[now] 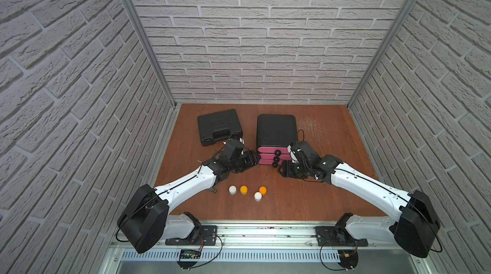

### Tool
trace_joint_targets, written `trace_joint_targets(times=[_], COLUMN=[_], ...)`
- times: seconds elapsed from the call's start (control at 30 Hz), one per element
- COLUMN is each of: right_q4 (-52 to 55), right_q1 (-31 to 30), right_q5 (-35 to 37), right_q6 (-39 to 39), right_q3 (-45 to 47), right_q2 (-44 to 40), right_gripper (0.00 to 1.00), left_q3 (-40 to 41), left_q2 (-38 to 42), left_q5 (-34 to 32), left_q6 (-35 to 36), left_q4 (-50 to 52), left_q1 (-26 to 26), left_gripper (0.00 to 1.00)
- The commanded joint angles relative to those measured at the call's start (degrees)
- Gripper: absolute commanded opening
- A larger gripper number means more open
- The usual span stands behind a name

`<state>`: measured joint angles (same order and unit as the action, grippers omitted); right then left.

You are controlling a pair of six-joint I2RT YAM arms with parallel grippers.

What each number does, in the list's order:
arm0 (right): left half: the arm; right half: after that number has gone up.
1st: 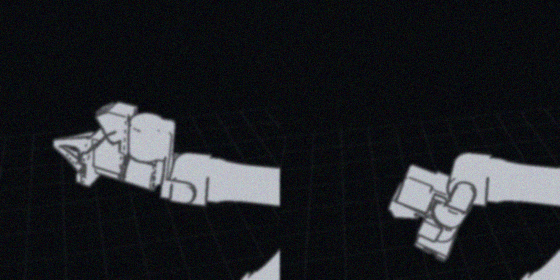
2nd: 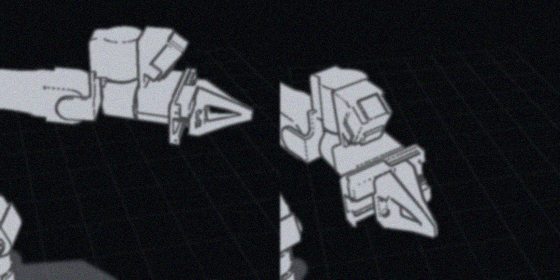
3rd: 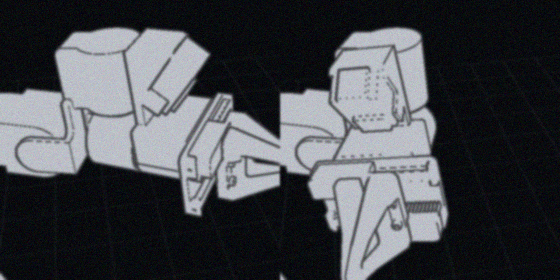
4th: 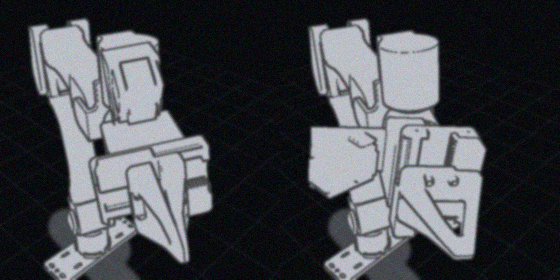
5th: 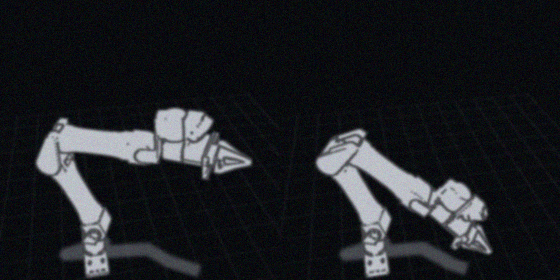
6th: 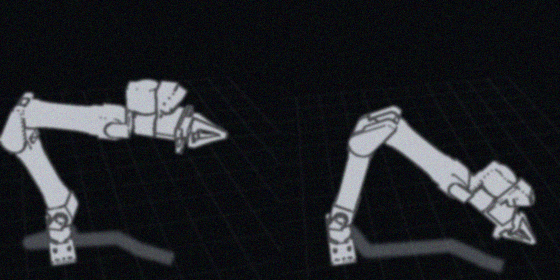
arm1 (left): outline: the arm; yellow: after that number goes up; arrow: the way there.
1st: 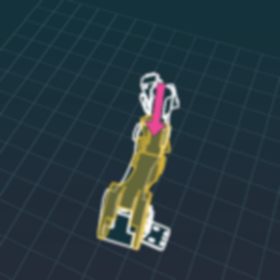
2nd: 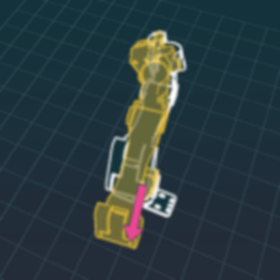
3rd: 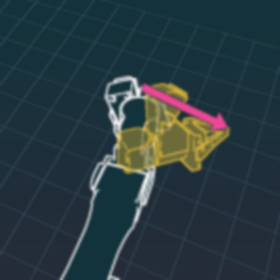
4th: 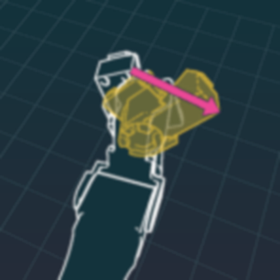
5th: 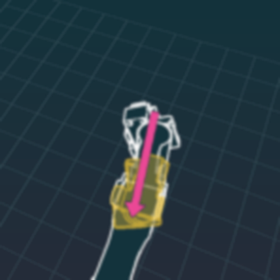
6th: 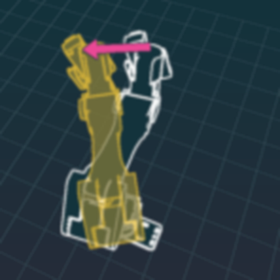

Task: Put the paint cans in the drawer according to color
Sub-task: Adjust the storage box at the center of the board.

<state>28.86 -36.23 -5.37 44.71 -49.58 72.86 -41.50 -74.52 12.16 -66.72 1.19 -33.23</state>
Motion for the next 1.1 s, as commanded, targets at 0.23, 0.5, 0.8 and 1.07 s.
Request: trace_joint_targets(times=[0.23,0.5,0.8,1.07], right_q4=[-18.4,-22.9,-34.3,-46.5], right_q1=[0.1,-0.2,-0.6,-3.9], right_q5=[5.5,11.1,12.9,15.9], right_q6=[0.7,-6.9,-11.0,-17.2], right_q3=[6.1,14.5,25.6,27.0], right_q2=[-1.1,-10.0,-15.8,-10.8], right_gripper=[0.57,0.56,0.56,0.58], left_q3=[1.3,1.4,2.3,2.5], left_q2=[0.8,0.2,-1.6,-1.2], left_q5=[-1.8,-3.2,-9.6,-10.8], left_q6=[-1.0,-1.7,-2.8,-1.9], left_q4=[-2.9,-4.4,-11.5,-13.0], left_q1=[-0.2,-0.6,-4.4,-4.5], left_gripper=[0.63,0.63,0.61,0.61])
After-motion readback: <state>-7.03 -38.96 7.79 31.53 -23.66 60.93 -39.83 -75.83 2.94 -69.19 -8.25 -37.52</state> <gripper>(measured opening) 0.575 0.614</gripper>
